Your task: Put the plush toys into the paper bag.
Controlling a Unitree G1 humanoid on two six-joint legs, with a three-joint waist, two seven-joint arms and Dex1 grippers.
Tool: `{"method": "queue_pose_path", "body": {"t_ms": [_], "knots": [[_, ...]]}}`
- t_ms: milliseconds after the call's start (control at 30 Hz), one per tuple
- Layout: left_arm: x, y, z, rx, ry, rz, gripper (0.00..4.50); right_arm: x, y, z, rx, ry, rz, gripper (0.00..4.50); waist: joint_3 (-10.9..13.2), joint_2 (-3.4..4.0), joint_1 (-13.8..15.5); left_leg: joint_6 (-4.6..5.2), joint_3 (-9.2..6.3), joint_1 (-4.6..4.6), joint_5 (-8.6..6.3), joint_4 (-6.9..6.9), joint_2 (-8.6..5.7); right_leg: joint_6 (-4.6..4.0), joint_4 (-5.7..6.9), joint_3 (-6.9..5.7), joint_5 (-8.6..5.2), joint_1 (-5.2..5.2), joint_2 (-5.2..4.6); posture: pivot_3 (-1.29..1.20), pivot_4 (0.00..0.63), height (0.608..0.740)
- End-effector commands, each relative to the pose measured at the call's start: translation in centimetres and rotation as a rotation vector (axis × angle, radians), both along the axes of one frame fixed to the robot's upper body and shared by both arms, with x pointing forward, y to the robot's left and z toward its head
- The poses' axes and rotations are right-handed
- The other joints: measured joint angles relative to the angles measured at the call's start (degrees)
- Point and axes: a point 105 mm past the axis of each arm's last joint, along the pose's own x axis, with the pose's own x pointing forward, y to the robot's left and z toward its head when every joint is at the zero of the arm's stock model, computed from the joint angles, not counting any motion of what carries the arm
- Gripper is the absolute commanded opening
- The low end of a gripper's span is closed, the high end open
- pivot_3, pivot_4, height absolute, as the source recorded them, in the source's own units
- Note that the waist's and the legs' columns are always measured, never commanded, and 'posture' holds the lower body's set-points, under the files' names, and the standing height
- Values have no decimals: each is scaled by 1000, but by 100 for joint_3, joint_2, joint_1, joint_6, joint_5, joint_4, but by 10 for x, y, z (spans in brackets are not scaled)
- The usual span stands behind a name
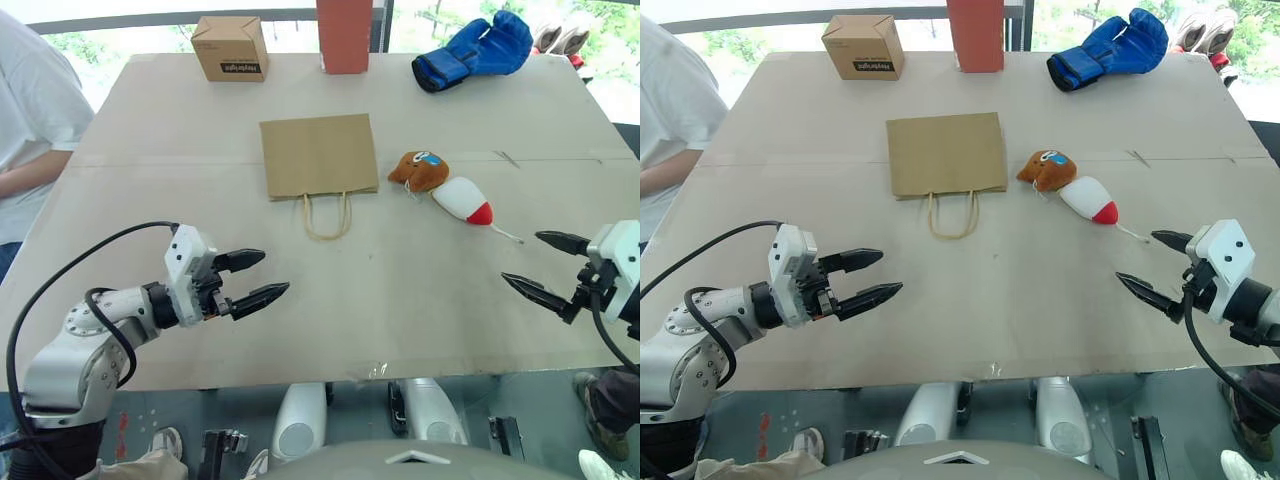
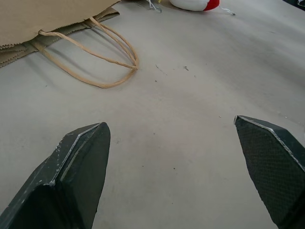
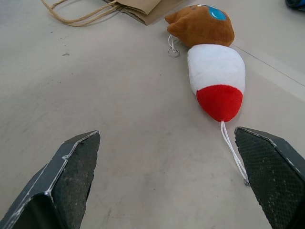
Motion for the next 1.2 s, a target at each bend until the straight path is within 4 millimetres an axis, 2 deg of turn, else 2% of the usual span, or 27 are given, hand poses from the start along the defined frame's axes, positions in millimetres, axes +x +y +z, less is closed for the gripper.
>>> {"method": "queue_pose_path", "body": {"t_ms": [33,133,267,367,467,600,700,800,833,867,900,933,967,1000,1033,1200], "knots": [[14,-5,16,33,-107,-18,4500,0,13,7,20,-77,5,4400,0,0,1,0,0,0,0,0,0,0,0,0,0,0,0,0,150,740],[45,-2,22,162,-240,-13,4500,0,36,5,25,-143,3,4400,-2,-6,121,2,-3,-4,-1,5,3,13,7,-30,-10,-2,22,0,150,740],[72,9,18,432,-440,-63,4500,-7,49,-4,5,-128,8,4400,-13,10,92,1,18,2,-1,4,6,2,4,2,-2,-4,31,0,150,740],[89,2,16,577,-597,-152,4500,-7,54,-4,15,-137,-1,4400,-14,3,101,4,31,-3,-3,4,5,-3,-8,12,3,-6,28,0,150,740],[103,-10,17,602,-683,-177,4500,-6,57,-3,24,-142,-7,4400,-13,1,115,5,27,-6,-3,4,5,-3,-7,7,4,-6,27,0,150,740],[119,-40,15,602,-782,-230,4500,-5,63,-3,19,-157,-16,4400,-15,-1,117,5,26,-7,-3,5,3,-1,-1,4,4,-4,29,0,150,740],[123,-53,12,582,-790,-269,3668,-4,70,-3,29,-160,-21,4500,-16,-3,93,6,24,-6,-2,5,2,19,2,4,15,-4,35,0,150,740],[123,-62,3,563,-760,-315,2355,0,73,-7,41,-144,-58,4500,-16,-4,51,6,22,-2,-2,5,9,22,8,8,16,-5,46,0,150,740],[124,-65,2,531,-742,-313,1799,2,72,-7,35,-148,-71,4500,-16,-4,45,6,20,0,-2,5,11,22,13,8,16,-5,49,0,150,740],[126,-68,6,454,-703,-274,1489,5,71,-7,58,-143,-100,4500,-16,-4,43,5,18,-1,-2,6,12,22,17,8,15,-7,51,0,150,740],[127,-69,8,396,-673,-251,824,7,70,-7,74,-140,-121,4000,-16,-4,45,5,18,0,-2,7,12,25,19,8,13,-6,51,0,150,740],[127,-72,13,280,-593,-221,494,8,73,-6,86,-140,-120,3773,-16,-4,44,5,16,-1,-1,7,12,25,20,7,13,-6,52,0,150,740],[126,-74,20,153,-518,-189,32,10,77,-6,96,-143,-123,3312,-16,-4,43,5,15,-3,-1,12,12,25,21,6,13,-6,52,0,150,740],[124,-75,27,66,-467,-175,0,11,82,-6,109,-141,-119,3099,-15,-5,28,5,15,-5,-1,14,12,25,22,7,13,-6,51,0,150,740],[118,-76,32,-18,-406,-184,0,13,89,-6,119,-138,-102,2400,-15,-7,6,5,13,-8,-2,17,13,25,22,6,13,-6,52,0,150,740],[87,-74,48,-180,-270,-240,0,30,127,-8,144,-143,-13,17,-17,-3,-107,5,8,2,-2,15,22,20,31,10,16,-6,64,0,150,740]]}}
